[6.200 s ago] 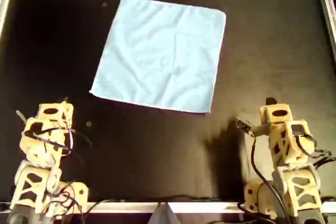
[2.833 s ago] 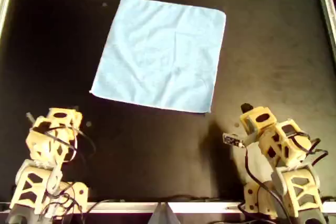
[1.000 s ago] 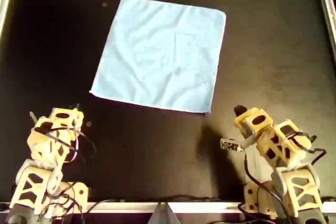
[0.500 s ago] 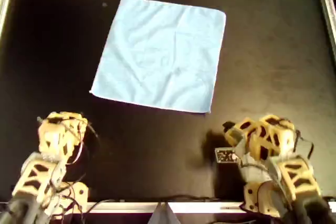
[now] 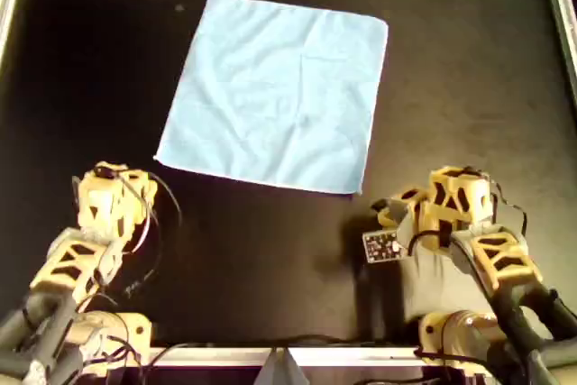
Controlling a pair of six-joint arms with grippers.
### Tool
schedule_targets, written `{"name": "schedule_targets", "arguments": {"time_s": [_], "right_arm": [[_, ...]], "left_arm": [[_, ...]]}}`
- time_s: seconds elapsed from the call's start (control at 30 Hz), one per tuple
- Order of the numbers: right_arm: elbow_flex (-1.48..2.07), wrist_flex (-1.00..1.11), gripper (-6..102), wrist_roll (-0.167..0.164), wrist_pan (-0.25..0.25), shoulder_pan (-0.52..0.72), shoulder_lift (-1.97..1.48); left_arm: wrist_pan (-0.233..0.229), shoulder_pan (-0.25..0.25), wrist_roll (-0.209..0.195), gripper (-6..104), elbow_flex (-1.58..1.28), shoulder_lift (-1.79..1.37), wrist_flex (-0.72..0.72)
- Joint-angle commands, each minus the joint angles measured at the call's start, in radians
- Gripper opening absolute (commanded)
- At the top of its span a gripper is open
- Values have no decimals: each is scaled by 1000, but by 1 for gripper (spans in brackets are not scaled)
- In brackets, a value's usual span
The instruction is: Fold a cloth
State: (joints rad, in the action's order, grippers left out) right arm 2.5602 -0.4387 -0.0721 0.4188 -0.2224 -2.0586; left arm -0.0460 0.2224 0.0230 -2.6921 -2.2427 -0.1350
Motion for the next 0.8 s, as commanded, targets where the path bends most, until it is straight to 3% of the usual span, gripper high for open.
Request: {"name": "schedule_targets", "arguments": {"time_s": [0.0,0.1,0.33,0.5,0.7,0.77], "right_arm": [[-69,52,37,-12,17,-8,-5],[-97,52,38,-17,9,-8,0],[-181,52,49,-20,0,-8,140],[-279,52,54,-20,2,-9,319],[-393,52,54,-18,9,-9,442],[-425,52,54,-18,6,-9,476]], "left_arm": [[2,23,5,33,69,34,29],[2,23,6,38,118,129,29],[-11,21,6,60,293,410,28],[-14,17,14,63,388,563,28],[-14,9,137,64,479,672,28],[-14,9,160,64,495,693,28]]}}
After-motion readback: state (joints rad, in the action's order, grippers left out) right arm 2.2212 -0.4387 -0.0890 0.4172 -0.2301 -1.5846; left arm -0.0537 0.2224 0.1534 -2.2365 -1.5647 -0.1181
